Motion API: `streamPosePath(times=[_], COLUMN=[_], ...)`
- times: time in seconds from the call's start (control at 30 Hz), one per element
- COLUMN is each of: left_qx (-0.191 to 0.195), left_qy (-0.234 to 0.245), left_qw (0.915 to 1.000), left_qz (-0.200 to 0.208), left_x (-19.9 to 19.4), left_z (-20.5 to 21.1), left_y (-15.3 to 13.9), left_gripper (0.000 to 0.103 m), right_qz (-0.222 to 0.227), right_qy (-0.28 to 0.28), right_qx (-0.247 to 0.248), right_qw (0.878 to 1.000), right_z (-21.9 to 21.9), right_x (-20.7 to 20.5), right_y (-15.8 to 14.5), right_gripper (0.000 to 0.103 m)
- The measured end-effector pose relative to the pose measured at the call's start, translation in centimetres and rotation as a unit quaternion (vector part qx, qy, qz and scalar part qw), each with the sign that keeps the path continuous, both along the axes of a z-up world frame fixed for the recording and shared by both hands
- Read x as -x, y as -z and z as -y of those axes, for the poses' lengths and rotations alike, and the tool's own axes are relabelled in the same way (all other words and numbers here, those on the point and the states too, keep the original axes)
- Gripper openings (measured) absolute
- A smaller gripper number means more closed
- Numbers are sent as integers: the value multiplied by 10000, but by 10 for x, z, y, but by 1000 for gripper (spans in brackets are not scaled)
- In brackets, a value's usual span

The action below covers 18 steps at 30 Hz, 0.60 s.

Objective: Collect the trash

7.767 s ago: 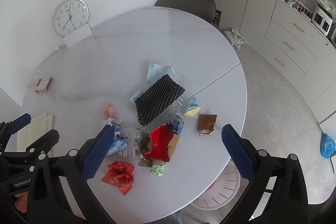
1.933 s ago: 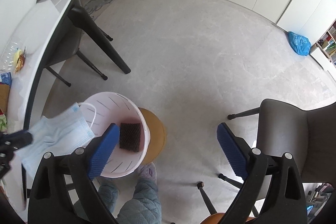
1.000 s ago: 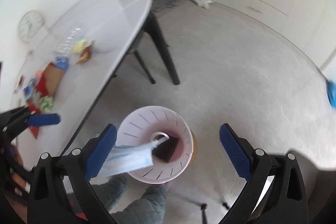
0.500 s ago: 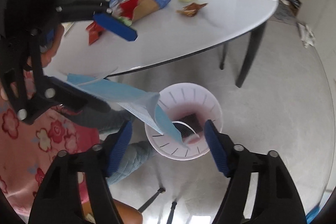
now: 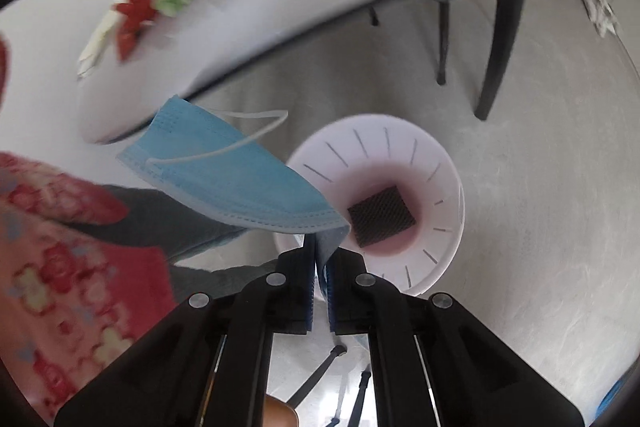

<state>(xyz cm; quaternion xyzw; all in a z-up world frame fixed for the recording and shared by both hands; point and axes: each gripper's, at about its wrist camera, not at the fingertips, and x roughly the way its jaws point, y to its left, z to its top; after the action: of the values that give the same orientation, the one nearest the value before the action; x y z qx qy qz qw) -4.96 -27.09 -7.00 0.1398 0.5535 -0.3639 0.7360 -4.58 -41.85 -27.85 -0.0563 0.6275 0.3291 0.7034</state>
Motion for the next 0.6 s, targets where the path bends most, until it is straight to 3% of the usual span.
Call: streamPosePath(times=[0.1, 0.17, 0.2, 0.27, 0.33, 0.47, 0.57, 0.6], left_qx=[-112, -201, -246, -318, -363, -395, -334, -311], left_qy=[-259, -463, -571, -796, -1045, -1580, -1993, -2123], left_qw=[9995, 9986, 9979, 9962, 9937, 9865, 9789, 9761], left_qz=[107, 149, 154, 162, 168, 173, 306, 357], left_x=[1, 7, 7, 6, 4, -3, -7, -8], left_z=[-17, -29, -36, -50, -62, -94, -128, -139], left_y=[-3, -9, -9, -10, -11, -14, -20, -24], left_gripper=[89, 90, 90, 91, 92, 92, 92, 92], right_qz=[-135, -188, -160, -45, -90, 124, 556, 811], right_qy=[260, 482, 608, 802, 1011, 1465, 1905, 2049], right_qx=[257, 396, 481, 652, 662, 595, 544, 593], right_qw=[9992, 9979, 9969, 9946, 9926, 9873, 9786, 9736], right_z=[-6, -11, -13, -16, -15, -8, -2, -3], right_x=[-4, -4, -3, 0, 0, 4, 8, 11], right_y=[40, 67, 76, 86, 90, 58, 3, -26], right_gripper=[11, 33, 55, 66, 69, 71, 77, 83])
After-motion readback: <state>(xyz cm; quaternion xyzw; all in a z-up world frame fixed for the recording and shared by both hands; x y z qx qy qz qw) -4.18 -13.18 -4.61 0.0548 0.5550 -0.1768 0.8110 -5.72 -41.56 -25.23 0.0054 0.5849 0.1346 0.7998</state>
